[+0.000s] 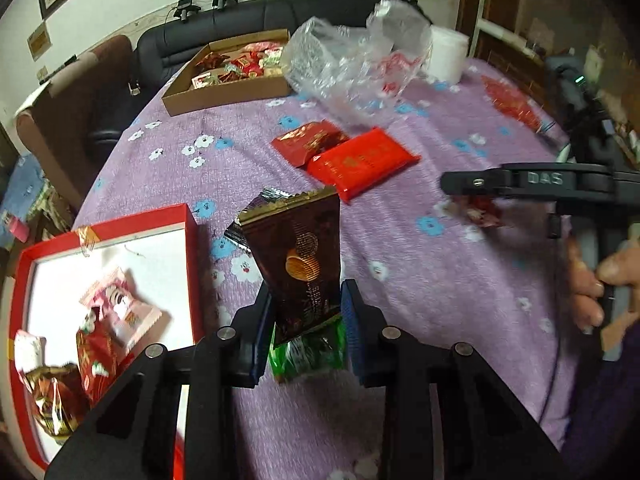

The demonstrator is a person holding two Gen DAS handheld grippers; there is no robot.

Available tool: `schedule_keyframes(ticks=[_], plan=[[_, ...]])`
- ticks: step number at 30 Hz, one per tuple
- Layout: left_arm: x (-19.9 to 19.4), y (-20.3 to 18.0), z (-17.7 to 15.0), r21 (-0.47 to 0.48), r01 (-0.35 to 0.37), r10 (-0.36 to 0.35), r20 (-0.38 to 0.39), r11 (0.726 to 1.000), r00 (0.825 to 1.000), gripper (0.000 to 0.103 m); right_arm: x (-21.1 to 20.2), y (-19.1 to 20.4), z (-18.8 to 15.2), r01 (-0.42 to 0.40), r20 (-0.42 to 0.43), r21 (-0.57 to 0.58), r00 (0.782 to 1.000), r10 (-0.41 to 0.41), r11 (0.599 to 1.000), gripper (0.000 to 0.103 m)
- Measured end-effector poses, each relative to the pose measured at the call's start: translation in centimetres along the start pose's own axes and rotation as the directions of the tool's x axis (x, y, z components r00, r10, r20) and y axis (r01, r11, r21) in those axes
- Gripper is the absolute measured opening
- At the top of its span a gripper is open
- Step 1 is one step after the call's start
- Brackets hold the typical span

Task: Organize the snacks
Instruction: 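Close left tool on the brown coffee packet while right tool grips red heart-print packet, then carry both packets over the tray and release them among the snacks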

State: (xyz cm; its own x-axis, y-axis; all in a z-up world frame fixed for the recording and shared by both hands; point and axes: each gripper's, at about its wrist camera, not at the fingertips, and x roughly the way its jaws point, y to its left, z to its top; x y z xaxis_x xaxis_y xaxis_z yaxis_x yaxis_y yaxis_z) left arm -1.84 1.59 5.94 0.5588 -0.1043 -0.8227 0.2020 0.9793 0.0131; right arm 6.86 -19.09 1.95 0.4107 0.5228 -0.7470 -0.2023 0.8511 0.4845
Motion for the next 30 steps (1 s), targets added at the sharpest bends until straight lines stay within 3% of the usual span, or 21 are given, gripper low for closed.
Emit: schedule_keyframes(ticks=[9,16,19,24,30], plan=[[-5.2,3.4,-3.2,-0.078,-0.001,0.007,0.073,0.997,0.997,0.030,-0.6,1.1,-0.3,-0.236,0.017,0.059,0.972,0.236,0.970,0.037],[-7.7,8.4,-7.2,-0.176,-0.040,0.057,0.091,0.984,0.994,0.030,0.3,4.8,-0.9,-0.274,0.002,0.001,0.962,0.274,0.962,0.037],[-7.8,10.4,-8.3,-0.218,-0.051,0.070,0.078,0.975,0.995,0.030,0.8,7.1,-1.4,-0.371,-0.011,-0.008,0.929,0.370,0.929,0.036],[-7.9,12.6,-9.1,-0.258,-0.056,0.081,0.085,0.964,0.993,0.030,1.4,11.5,-2.2,-0.426,-0.051,-0.022,0.904,0.425,0.904,0.036],[-7.6,15.1,-9.7,-0.297,-0.044,0.075,0.093,0.954,0.993,0.030,3.2,18.7,-2.5,-0.433,-0.101,-0.092,0.900,0.424,0.897,0.037]])
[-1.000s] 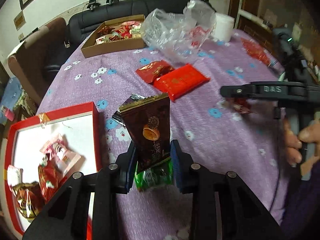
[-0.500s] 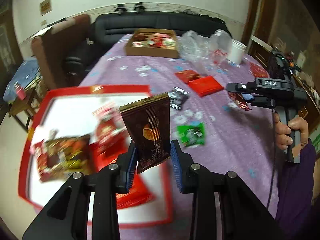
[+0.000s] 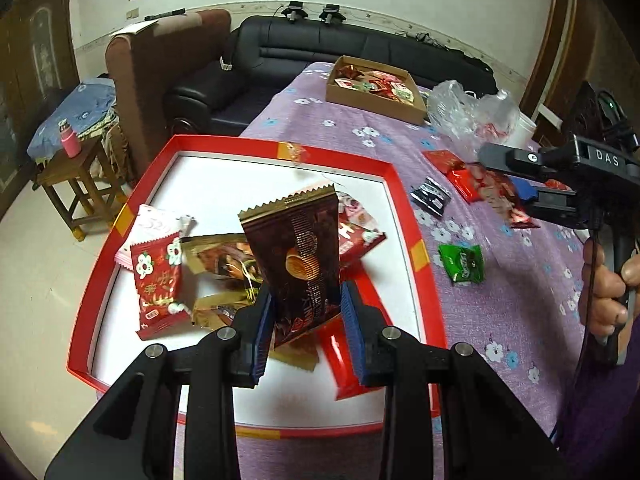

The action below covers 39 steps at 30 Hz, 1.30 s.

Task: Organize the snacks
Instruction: 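Carry both packets over the tray and release them among the snacks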

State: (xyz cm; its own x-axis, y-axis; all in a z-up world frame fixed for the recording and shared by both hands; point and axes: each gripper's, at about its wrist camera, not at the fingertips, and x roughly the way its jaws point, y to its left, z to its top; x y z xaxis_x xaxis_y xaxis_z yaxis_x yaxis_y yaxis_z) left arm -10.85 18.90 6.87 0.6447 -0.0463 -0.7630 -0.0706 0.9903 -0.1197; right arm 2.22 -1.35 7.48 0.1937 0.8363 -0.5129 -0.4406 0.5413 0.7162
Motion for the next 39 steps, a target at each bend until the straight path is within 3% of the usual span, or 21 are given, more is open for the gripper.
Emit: schedule_keyframes(ticks=[9,18,23,32,34,39], plan=[[-0.2,3.3,0.9,-0.041,-0.019,0.020,0.021,0.999,1.000,0.030,8.9,4.5,-0.2,-0.031,-0.118,-0.037,0.993,0.027,0.999,0.037],[1.4,3.3,2.4,-0.001,-0.016,0.016,0.017,1.000,1.000,0.030,14.4,3.7,-0.8,0.021,-0.167,-0.007,0.986,-0.022,1.000,0.037],[2.6,3.3,3.0,0.005,-0.013,0.013,0.002,1.000,1.000,0.031,15.6,2.5,-0.8,0.057,-0.170,0.002,0.984,-0.056,0.998,0.038],[5.4,3.9,3.6,-0.035,0.013,-0.014,-0.041,0.999,0.999,0.036,15.4,1.4,-0.8,0.034,-0.140,-0.008,0.990,-0.035,0.999,0.040],[6.3,3.7,3.3,-0.033,-0.001,-0.001,-0.060,0.999,0.998,0.044,15.7,1.2,-0.9,0.043,-0.152,-0.010,0.987,-0.044,0.999,0.042],[6.1,3.0,2.9,-0.029,-0.057,0.055,-0.057,0.998,0.997,0.046,15.6,2.2,-1.4,0.077,-0.155,-0.087,0.984,-0.090,0.993,0.046]])
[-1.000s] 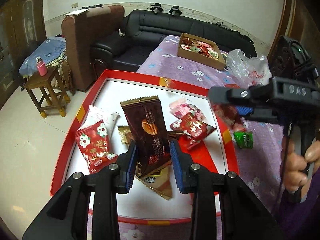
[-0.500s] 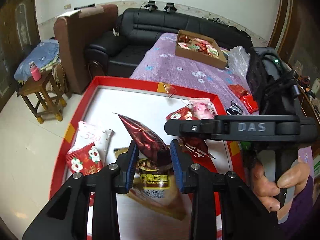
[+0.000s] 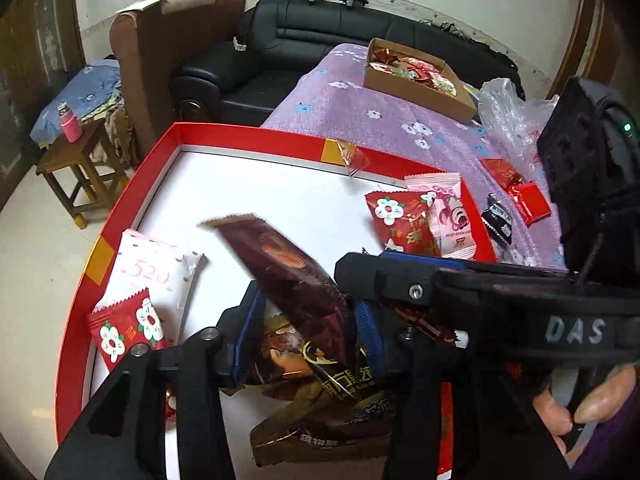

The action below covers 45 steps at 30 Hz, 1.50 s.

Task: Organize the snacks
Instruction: 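Carry both packets over the tray and release them among the snacks, then move left tool to the dark purple packet while right tool grips green packet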

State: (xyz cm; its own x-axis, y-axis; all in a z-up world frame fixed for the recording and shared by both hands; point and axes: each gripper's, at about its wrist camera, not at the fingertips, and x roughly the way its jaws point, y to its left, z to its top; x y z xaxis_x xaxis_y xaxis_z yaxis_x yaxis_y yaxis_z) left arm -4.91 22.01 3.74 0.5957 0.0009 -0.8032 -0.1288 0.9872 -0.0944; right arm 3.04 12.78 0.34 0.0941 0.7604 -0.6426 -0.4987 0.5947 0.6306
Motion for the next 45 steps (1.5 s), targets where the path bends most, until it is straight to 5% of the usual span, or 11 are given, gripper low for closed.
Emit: schedule_keyframes(ticks=[4,6,10,14,19,25,30,38,42,45], plan=[[-0.6,-0.4,-0.5,-0.007,-0.035,0.035,0.010,0.999,0.999,0.046,-1.1,0.3,-0.1,-0.012,-0.003,-0.001,1.000,0.012,1.000,0.065],[-1.3,-0.6,-0.8,-0.018,-0.046,0.047,0.024,0.999,0.999,0.047,-2.2,0.4,0.1,-0.047,0.013,0.004,0.999,0.047,0.999,0.065],[-3.4,-1.2,-1.1,-0.027,-0.086,0.088,0.081,0.996,0.993,0.066,-5.0,0.2,0.6,-0.100,0.067,0.005,0.993,0.099,0.995,0.065],[-5.9,-1.7,-0.9,-0.018,-0.138,0.139,0.147,0.990,0.979,0.069,-8.5,-1.0,1.4,-0.100,0.115,0.028,0.989,0.097,0.995,0.065],[-7.3,-2.6,-0.9,-0.001,-0.171,0.168,0.184,0.985,0.968,0.080,-12.5,-3.5,2.1,0.147,0.046,0.024,0.988,-0.148,0.989,0.068],[-6.3,-5.5,-1.3,0.067,-0.141,0.131,0.136,0.988,0.982,0.080,-16.4,-6.8,1.3,0.343,0.036,-0.004,0.939,-0.343,0.939,0.068],[-7.1,-6.8,-1.5,0.106,-0.108,0.092,0.147,0.988,0.985,0.080,-15.7,-7.6,-0.6,0.442,-0.015,-0.047,0.896,-0.443,0.896,0.068],[-6.7,-6.2,-2.5,0.082,-0.078,0.069,0.105,0.994,0.992,0.080,-16.8,-6.8,-3.9,0.350,0.112,-0.139,0.935,-0.337,0.926,0.068],[-7.0,-5.9,-2.7,0.066,-0.081,0.074,0.103,0.994,0.992,0.080,-16.3,-5.4,-4.7,0.371,0.181,-0.256,0.925,-0.333,0.893,0.068],[-7.0,-6.0,-2.7,0.065,-0.079,0.072,0.100,0.995,0.992,0.080,-14.9,-5.2,-5.2,0.324,0.163,-0.320,0.945,-0.285,0.891,0.068]])
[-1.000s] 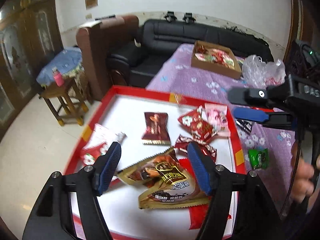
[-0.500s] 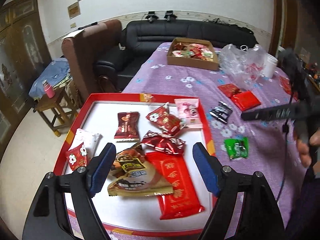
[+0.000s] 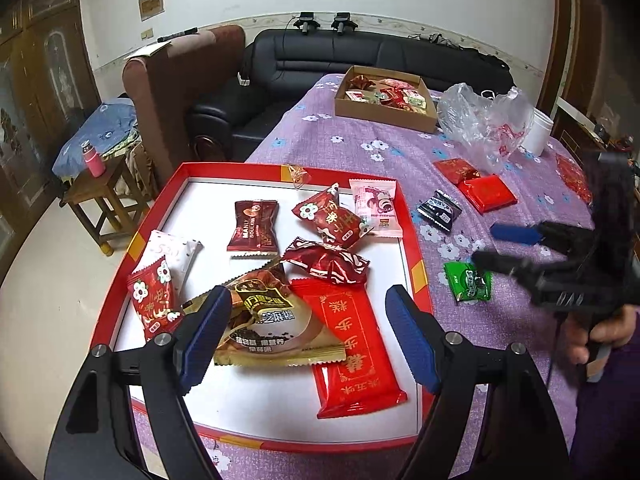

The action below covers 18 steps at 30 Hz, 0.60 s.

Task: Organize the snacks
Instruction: 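Move left tool to the dark purple packet while right tool grips green packet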

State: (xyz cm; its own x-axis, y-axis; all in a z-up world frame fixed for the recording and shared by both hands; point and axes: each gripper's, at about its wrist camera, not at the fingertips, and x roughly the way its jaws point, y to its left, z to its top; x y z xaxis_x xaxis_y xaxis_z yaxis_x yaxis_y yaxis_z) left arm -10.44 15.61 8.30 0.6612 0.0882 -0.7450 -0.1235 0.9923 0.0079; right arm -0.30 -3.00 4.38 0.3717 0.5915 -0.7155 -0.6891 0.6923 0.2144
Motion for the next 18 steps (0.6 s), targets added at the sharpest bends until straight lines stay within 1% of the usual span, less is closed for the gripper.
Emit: schedule_keyframes(ticks=[4,6,8,10,11,12,13,14,16,18], plan=[[0.5,-0.7,-0.1,0.006,0.009,-0.009,-0.014,1.000,1.000,0.080,1.9,1.1,-0.5,0.015,-0.062,-0.056,0.998,-0.019,0.998,0.068],[0.8,-1.3,-0.2,0.013,0.017,-0.016,-0.024,1.000,1.000,0.080,3.0,1.5,-0.9,0.038,-0.096,-0.079,0.994,-0.046,0.996,0.068],[1.1,-1.7,-0.3,0.023,0.022,-0.021,-0.035,0.999,0.999,0.080,3.7,1.8,-1.3,0.054,-0.119,-0.104,0.991,-0.066,0.993,0.068],[1.0,-2.0,-0.4,0.033,0.018,-0.016,-0.036,0.999,0.999,0.080,3.7,2.0,-1.4,0.072,-0.116,-0.124,0.990,-0.086,0.990,0.067],[1.0,-2.1,-0.3,0.033,0.022,-0.021,-0.038,0.999,0.999,0.080,3.6,1.7,-1.4,0.073,-0.116,-0.114,0.989,-0.086,0.991,0.063],[1.1,-2.2,-0.3,0.032,0.025,-0.024,-0.040,0.999,0.999,0.080,3.5,1.4,-1.3,0.079,-0.115,-0.103,0.989,-0.091,0.992,0.055],[1.1,-2.3,-0.2,0.032,0.025,-0.024,-0.042,0.999,0.999,0.080,3.4,1.1,-1.2,0.093,-0.114,-0.096,0.988,-0.104,0.991,0.048],[1.1,-2.4,-0.1,0.036,0.026,-0.024,-0.043,0.999,0.999,0.080,3.5,0.7,-1.1,0.105,-0.115,-0.086,0.987,-0.115,0.991,0.039],[1.0,-3.0,0.3,0.051,0.030,-0.028,-0.040,0.998,0.999,0.080,3.1,0.0,-1.1,0.106,-0.123,-0.064,0.986,-0.113,0.992,0.038],[0.8,-4.0,1.0,0.082,0.039,-0.037,-0.028,0.996,0.999,0.080,2.7,-1.1,-1.1,0.131,-0.129,-0.036,0.983,-0.134,0.991,0.037]])
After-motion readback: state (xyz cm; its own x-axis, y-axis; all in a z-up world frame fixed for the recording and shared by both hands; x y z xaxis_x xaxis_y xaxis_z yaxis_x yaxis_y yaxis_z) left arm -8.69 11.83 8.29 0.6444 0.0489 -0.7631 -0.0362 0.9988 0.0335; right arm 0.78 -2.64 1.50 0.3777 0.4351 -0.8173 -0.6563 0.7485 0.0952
